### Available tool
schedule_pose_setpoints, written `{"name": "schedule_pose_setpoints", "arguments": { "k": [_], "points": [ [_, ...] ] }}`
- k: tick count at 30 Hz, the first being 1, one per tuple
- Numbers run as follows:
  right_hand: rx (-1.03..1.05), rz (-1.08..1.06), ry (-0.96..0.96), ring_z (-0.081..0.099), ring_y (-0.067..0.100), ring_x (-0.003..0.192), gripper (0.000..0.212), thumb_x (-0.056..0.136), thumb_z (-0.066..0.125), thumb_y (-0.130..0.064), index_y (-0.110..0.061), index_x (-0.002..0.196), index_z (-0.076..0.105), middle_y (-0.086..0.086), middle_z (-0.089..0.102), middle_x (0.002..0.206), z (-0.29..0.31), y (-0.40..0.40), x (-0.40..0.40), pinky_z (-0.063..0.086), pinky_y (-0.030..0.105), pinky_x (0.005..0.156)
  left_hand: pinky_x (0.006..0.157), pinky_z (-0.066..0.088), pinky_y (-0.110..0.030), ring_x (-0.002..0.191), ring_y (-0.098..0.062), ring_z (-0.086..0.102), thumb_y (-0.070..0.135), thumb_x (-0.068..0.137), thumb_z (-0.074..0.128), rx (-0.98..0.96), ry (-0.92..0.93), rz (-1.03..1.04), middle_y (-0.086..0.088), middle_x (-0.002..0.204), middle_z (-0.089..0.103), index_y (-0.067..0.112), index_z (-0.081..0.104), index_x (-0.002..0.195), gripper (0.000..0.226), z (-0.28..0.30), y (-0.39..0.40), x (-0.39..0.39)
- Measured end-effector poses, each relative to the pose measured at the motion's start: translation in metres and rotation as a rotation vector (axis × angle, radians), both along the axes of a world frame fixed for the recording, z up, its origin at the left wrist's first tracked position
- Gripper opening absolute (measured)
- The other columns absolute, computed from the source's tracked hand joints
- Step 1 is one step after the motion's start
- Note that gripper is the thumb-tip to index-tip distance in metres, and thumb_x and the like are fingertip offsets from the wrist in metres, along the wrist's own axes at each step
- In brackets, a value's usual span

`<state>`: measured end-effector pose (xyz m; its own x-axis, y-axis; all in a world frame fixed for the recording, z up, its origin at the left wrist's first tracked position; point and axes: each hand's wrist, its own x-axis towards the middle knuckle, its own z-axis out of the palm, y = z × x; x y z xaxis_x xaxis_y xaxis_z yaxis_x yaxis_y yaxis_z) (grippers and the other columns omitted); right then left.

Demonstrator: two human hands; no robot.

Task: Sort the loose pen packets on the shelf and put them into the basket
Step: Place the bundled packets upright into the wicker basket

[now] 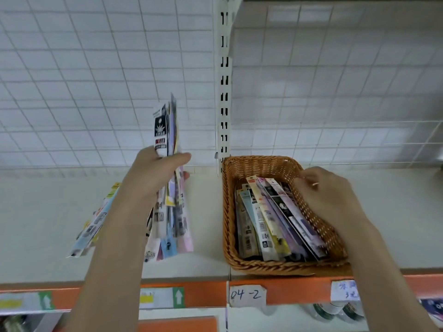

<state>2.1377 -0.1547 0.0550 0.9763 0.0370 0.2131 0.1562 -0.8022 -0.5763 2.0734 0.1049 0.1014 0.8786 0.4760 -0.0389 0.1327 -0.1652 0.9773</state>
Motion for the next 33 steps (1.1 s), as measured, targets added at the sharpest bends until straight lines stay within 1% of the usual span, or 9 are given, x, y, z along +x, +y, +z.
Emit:
{"name": "schedule_pose_setpoints", "arguments": {
  "k": [2, 6, 9, 12, 15, 18, 23, 29, 33],
  "points": [
    [0.045, -0.082, -0.053, 0.06, 0.023, 0.098, 0.028, 0.094, 0.051, -0.025, -0.012, 0.116, 0.062, 0.006, 0.067, 0.112, -0.003, -0.025, 0.005, 0.037, 0.024, 0.08, 0.084, 0.05, -0.033, 0.077, -0.017, 0.067, 0.025, 0.079, 0.072, -0.013, -0.048, -0.046, -0.001, 0.092, 0.066, 0.009, 0.059, 0.109, 0.036, 0.017, -0.01, 0.011],
    [0.04, -0.198, -0.075, 0.055, 0.025, 0.08, 0.022, 0.094, 0.049, -0.016, -0.009, 0.109, 0.064, 0.012, 0.069, 0.102, -0.032, -0.063, 0.021, 0.04, 0.028, 0.072, 0.079, 0.057, -0.039, 0.069, -0.018, 0.073, 0.022, 0.076, 0.072, -0.012, -0.061, -0.173, 0.002, 0.066, 0.073, 0.014, 0.057, 0.094, 0.025, 0.033, -0.047, 0.034],
    [-0.047, -0.198, -0.017, 0.061, 0.034, 0.089, 0.021, 0.093, 0.051, -0.014, -0.006, 0.105, 0.065, 0.016, 0.069, 0.101, -0.066, -0.074, 0.027, 0.045, 0.034, 0.073, 0.089, 0.049, -0.04, 0.109, -0.028, 0.062, 0.039, 0.06, 0.075, 0.093, 0.049, -0.257, -0.008, 0.116, 0.066, 0.016, 0.047, 0.127, 0.076, 0.024, -0.081, 0.048],
    [-0.137, -0.163, -0.001, 0.059, 0.036, 0.095, 0.021, 0.091, 0.052, -0.013, -0.004, 0.104, 0.066, 0.02, 0.065, 0.103, -0.083, -0.072, 0.029, 0.045, 0.035, 0.075, 0.092, 0.039, -0.032, 0.128, -0.025, 0.042, 0.026, 0.08, 0.066, 0.249, 0.159, -0.33, -0.01, 0.144, 0.039, 0.012, 0.023, 0.145, 0.079, 0.0, -0.107, 0.056],
    [-0.176, -0.158, -0.039, 0.057, 0.037, 0.098, 0.022, 0.091, 0.051, -0.012, -0.004, 0.106, 0.065, 0.02, 0.063, 0.104, -0.084, -0.068, 0.03, 0.045, 0.036, 0.076, 0.074, 0.041, -0.021, 0.101, -0.017, 0.055, 0.015, 0.085, 0.061, 0.376, 0.239, -0.337, -0.006, 0.126, 0.051, 0.009, 0.02, 0.144, 0.072, -0.028, -0.117, 0.057],
    [-0.223, -0.129, -0.063, 0.056, 0.037, 0.098, 0.022, 0.091, 0.051, -0.013, -0.002, 0.103, 0.065, 0.02, 0.064, 0.102, -0.087, -0.067, 0.031, 0.044, 0.037, 0.077, 0.068, 0.046, -0.023, 0.088, -0.015, 0.056, 0.012, 0.082, 0.064, 0.499, 0.27, -0.308, -0.01, 0.134, 0.047, 0.011, 0.013, 0.145, 0.081, -0.046, -0.117, 0.057],
    [-0.25, -0.099, -0.076, 0.056, 0.031, 0.099, 0.023, 0.093, 0.047, -0.018, -0.009, 0.106, 0.064, 0.013, 0.064, 0.105, -0.088, -0.065, 0.031, 0.044, 0.034, 0.078, 0.107, 0.038, -0.044, 0.131, -0.034, 0.037, 0.017, 0.079, 0.07, 0.636, 0.19, -0.26, -0.015, 0.146, 0.027, 0.015, 0.004, 0.149, 0.096, -0.057, -0.118, 0.052],
    [-0.199, -0.067, -0.063, 0.057, 0.028, 0.098, 0.023, 0.095, 0.046, -0.018, -0.01, 0.11, 0.062, 0.011, 0.064, 0.106, -0.084, -0.063, 0.028, 0.046, 0.034, 0.079, 0.107, 0.03, -0.037, 0.129, -0.029, 0.035, 0.035, 0.092, 0.053, 1.022, 0.242, -0.281, -0.011, 0.136, 0.045, 0.009, 0.044, 0.133, 0.05, -0.066, -0.114, 0.054],
    [-0.062, -0.066, -0.065, 0.061, 0.027, 0.092, 0.021, 0.093, 0.051, -0.015, -0.009, 0.107, 0.065, 0.011, 0.068, 0.105, -0.071, -0.068, 0.027, 0.046, 0.031, 0.076, 0.104, 0.033, -0.033, 0.126, -0.023, 0.043, 0.038, 0.091, 0.053, 0.879, 0.145, -0.294, -0.006, 0.133, 0.05, 0.014, 0.054, 0.127, 0.043, -0.057, -0.104, 0.051]
  ]
}}
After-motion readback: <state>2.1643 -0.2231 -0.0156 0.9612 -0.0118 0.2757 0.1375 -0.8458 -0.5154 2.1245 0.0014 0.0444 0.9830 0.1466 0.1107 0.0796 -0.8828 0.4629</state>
